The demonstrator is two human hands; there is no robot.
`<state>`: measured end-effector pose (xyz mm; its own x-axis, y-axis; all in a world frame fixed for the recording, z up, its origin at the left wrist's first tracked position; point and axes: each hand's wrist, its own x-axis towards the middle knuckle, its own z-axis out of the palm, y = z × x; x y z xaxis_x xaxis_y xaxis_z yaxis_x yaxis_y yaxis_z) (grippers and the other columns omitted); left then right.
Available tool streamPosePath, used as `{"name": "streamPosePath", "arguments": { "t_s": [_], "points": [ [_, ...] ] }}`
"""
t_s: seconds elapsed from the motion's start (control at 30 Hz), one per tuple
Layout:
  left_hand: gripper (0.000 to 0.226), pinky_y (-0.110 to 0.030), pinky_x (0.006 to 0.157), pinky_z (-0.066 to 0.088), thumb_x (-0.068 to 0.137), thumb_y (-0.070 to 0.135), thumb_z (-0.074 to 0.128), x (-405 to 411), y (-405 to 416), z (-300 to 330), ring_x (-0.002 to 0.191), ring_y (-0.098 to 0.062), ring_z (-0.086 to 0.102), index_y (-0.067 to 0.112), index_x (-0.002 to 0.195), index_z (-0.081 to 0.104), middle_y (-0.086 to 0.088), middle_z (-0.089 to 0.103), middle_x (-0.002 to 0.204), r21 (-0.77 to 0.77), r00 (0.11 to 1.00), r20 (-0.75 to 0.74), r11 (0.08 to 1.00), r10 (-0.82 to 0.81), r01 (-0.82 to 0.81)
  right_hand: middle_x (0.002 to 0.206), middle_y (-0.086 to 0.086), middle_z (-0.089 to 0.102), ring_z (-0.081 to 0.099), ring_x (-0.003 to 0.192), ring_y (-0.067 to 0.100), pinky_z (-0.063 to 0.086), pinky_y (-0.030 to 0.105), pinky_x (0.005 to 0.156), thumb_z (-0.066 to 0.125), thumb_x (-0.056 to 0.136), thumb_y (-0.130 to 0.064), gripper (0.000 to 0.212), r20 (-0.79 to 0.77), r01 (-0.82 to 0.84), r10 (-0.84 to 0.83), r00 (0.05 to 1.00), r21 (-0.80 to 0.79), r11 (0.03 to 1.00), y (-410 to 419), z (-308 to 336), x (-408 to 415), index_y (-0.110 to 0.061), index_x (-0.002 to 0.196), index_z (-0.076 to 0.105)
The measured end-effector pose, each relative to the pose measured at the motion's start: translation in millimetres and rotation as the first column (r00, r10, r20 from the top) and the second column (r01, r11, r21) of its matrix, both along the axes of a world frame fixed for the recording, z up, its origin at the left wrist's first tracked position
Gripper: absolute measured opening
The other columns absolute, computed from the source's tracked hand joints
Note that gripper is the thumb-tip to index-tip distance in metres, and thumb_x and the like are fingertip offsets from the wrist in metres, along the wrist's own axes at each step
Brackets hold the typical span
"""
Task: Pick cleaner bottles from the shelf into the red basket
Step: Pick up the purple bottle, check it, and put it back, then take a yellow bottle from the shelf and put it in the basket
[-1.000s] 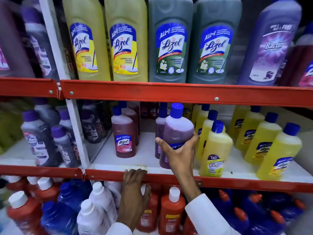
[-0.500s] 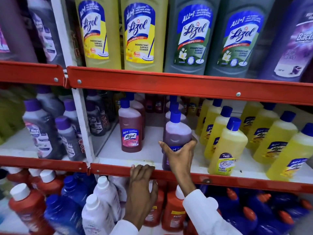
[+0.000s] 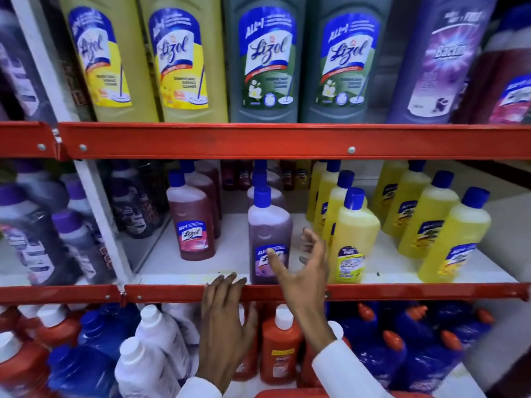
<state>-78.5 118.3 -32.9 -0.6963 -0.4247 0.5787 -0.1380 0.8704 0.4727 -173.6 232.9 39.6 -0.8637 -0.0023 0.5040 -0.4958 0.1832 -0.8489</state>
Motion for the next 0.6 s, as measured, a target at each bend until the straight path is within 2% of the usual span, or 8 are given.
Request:
{"name": "streamPosePath", "arguments": {
  "t_s": [0.07,0.13,0.2,0.3,0.37,0.4,0.47,0.6],
  "points": [
    [0.041,-0.043,0.105,0.042,0.08,0.029,0.064,-6.8,22.3,6.2,0.119,-0.024,0.052,0.019,0.119,0.06,-0.003,0.063,0.123,-0.025,0.997,-0.046,0.998,-0.067,0.066,0.101,0.0,0.057,0.056,0.088,0.015,0.052,0.034,0.078,0.083,0.074,-0.019,0.046,-0.108,0.113,-0.121,0.987,-0.078,0.991,30.7,-5.3,-0.8,-0.02,0.112,0.058],
    [0.037,-0.037,0.102,0.045,0.081,0.027,0.065,-16.3,44.3,13.7,0.113,-0.02,0.055,0.021,0.117,0.061,0.0,0.064,0.117,-0.034,0.989,-0.046,0.99,-0.137,0.136,0.09,0.002,0.055,0.054,0.08,0.022,0.05,0.045,0.073,0.078,0.072,-0.012,0.035,-0.129,0.226,-0.248,0.96,-0.165,0.96,54.8,-7.9,-5.9,-0.018,0.1,0.058],
    [0.034,-0.032,0.098,0.047,0.082,0.025,0.065,-28.7,64.4,20.3,0.109,-0.017,0.056,0.022,0.115,0.061,0.001,0.064,0.115,-0.047,0.981,-0.031,0.981,-0.192,0.191,0.099,0.004,0.052,0.052,0.09,0.028,0.049,0.049,0.078,0.081,0.069,-0.012,0.046,-0.092,0.306,-0.33,0.939,-0.209,0.929,70.7,-5.5,-15.1,-0.014,0.105,0.053],
    [0.04,-0.028,0.1,0.043,0.082,0.025,0.062,-43.5,83.4,25.5,0.113,-0.017,0.054,0.02,0.121,0.057,0.001,0.061,0.121,-0.075,0.97,0.055,0.968,-0.237,0.241,0.124,0.014,0.052,0.046,0.116,0.033,0.043,0.047,0.095,0.089,0.062,-0.028,0.082,-0.056,0.386,-0.388,0.92,-0.051,0.921,76.9,2.6,-34.2,-0.007,0.126,0.044],
    [0.046,-0.03,0.102,0.043,0.082,0.026,0.059,-49.5,89.8,26.7,0.116,-0.019,0.052,0.018,0.126,0.054,0.0,0.06,0.125,-0.086,0.966,0.131,0.968,-0.224,0.236,0.136,0.015,0.049,0.043,0.125,0.034,0.041,0.048,0.099,0.09,0.059,-0.04,0.1,0.0,0.335,-0.336,0.942,0.057,0.94,78.5,9.4,-47.9,-0.009,0.138,0.036],
    [0.047,-0.032,0.103,0.043,0.082,0.026,0.058,-51.5,91.9,27.4,0.115,-0.021,0.053,0.017,0.128,0.054,-0.001,0.06,0.124,-0.098,0.963,0.162,0.968,-0.214,0.232,0.137,0.014,0.048,0.045,0.125,0.033,0.044,0.048,0.099,0.09,0.06,-0.041,0.102,0.029,0.276,-0.278,0.96,0.068,0.959,79.8,11.9,-55.9,-0.011,0.139,0.034],
    [0.048,-0.034,0.103,0.043,0.081,0.024,0.058,-52.8,94.3,28.6,0.111,-0.024,0.055,0.015,0.127,0.055,-0.003,0.063,0.119,-0.127,0.959,0.205,0.967,-0.194,0.223,0.131,0.012,0.051,0.052,0.119,0.032,0.052,0.043,0.093,0.09,0.061,-0.036,0.096,0.052,0.146,-0.148,0.988,0.047,0.988,84.1,16.6,-69.7,-0.012,0.136,0.035],
    [0.046,-0.034,0.1,0.046,0.079,0.019,0.06,-55.0,96.6,29.9,0.107,-0.026,0.057,0.014,0.125,0.058,-0.005,0.066,0.115,-0.109,0.965,0.192,0.974,-0.177,0.2,0.125,0.008,0.049,0.055,0.111,0.026,0.058,0.045,0.084,0.089,0.06,-0.03,0.094,0.022,-0.011,0.01,1.0,0.036,0.999,100.2,25.7,-77.9,-0.017,0.134,0.033]
  ]
}}
